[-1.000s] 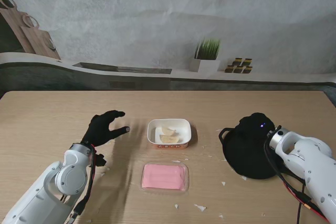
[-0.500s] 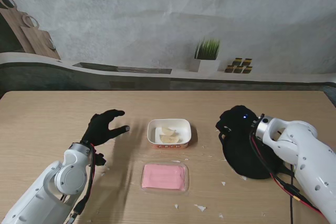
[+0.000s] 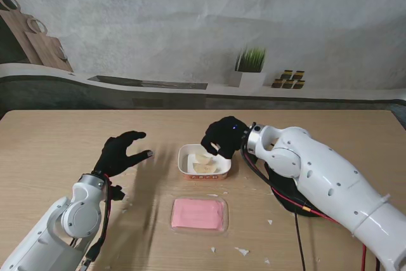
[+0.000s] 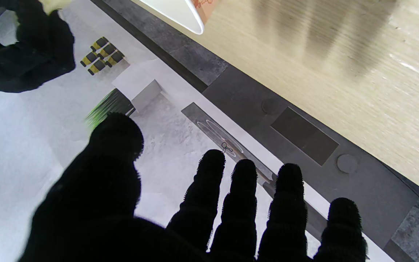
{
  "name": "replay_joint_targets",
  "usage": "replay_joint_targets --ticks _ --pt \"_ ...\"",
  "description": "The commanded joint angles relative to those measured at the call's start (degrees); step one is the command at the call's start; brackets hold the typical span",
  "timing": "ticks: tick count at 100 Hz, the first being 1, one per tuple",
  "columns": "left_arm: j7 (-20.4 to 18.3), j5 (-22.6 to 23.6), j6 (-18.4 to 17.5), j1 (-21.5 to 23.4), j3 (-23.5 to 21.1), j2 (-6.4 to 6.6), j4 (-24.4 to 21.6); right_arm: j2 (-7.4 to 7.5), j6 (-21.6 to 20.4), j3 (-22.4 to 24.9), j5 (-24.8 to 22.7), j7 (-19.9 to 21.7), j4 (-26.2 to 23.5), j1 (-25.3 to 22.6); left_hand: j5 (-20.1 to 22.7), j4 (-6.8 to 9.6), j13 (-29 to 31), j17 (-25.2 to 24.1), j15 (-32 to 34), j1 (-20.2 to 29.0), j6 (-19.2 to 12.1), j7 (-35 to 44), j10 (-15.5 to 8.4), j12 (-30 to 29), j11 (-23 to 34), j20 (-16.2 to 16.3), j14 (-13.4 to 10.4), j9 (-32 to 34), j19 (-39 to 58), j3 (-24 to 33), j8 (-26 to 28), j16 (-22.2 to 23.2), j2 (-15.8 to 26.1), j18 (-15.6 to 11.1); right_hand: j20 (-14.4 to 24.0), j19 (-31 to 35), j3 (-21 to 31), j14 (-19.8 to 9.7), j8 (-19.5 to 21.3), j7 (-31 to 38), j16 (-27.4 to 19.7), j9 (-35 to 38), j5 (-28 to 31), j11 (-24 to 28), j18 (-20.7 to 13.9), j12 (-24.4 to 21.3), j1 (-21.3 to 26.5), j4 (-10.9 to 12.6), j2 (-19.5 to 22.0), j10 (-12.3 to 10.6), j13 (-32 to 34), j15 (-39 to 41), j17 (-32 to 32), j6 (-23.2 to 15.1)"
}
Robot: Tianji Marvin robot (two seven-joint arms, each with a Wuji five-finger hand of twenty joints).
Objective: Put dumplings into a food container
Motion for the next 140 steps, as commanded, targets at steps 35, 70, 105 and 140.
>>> replay_joint_targets --ticks 35,70,105,140 --pt "-0.5 -0.2 0.2 0.9 -0.4 -0.23 -1.2 -5.02 7.3 -12.8 3.7 -5.1 11.6 6.6 1.2 1.63 -0.2 -1.0 0.7 0.2 -1.2 0.4 0.7 0.1 0.0 -0.2 0.4 0.2 -2.2 -0.5 0.5 0.6 0.2 -0.3 0.5 1.1 7.3 0.3 1.2 0.8 0.6 3.5 -0.6 3.6 -2.5 3.0 4.4 -1.0 0.4 -2.6 0.1 0.5 0.0 -0.5" --pt "-1.0 0.0 0.6 0.3 0.3 -0.13 -0.8 -5.32 12.5 -13.9 4.5 -4.5 12.8 6.3 1.3 1.64 -0.1 -1.0 0.7 0.2 -1.3 0.4 0.6 0.2 0.0 -0.2 0.4 0.2 -2.2 -0.5 0.6 0.6 0.1 -0.2 0.8 -0.3 2.0 -2.5 -3.6 -1.6 5.3 -8.0 -14.4 5.6 -4.4 -0.9 -3.1 -2.0 3.7 -3.3 -9.0 -3.6 -7.3 2.7" --pt "-1.1 0.0 0.5 0.1 0.5 -0.10 -0.4 -3.38 13.9 -11.2 1.6 -0.2 7.5 4.1 2.2 1.65 -0.4 -1.1 0.5 0.5 -2.4 0.9 0.6 0.2 -0.1 -0.2 0.5 0.3 -2.2 -0.4 0.8 0.5 -0.1 -0.3 1.4 -3.5 -4.8 -1.2 5.2 -11.6 7.4 -27.0 -28.0 1.1 -4.8 3.2 -15.1 6.6 11.7 -4.6 -27.0 -11.4 -21.5 5.5" --pt "-3.7 5.5 0.7 1.2 0.7 1.21 -2.6 -0.38 9.6 7.5 -6.6 3.5 -8.9 -11.2 2.2 1.52 -2.0 -1.1 -0.2 -0.6 -2.9 6.7 -0.8 1.9 1.6 -0.1 -0.7 -0.2 -2.1 2.1 5.7 0.5 -2.5 -0.4 2.2 -3.7 -13.1 -0.7 5.1 -13.0 8.7 -31.6 -32.7 1.7 -6.8 2.8 -21.8 7.7 18.3 -3.3 -32.7 -11.0 -26.1 9.2"
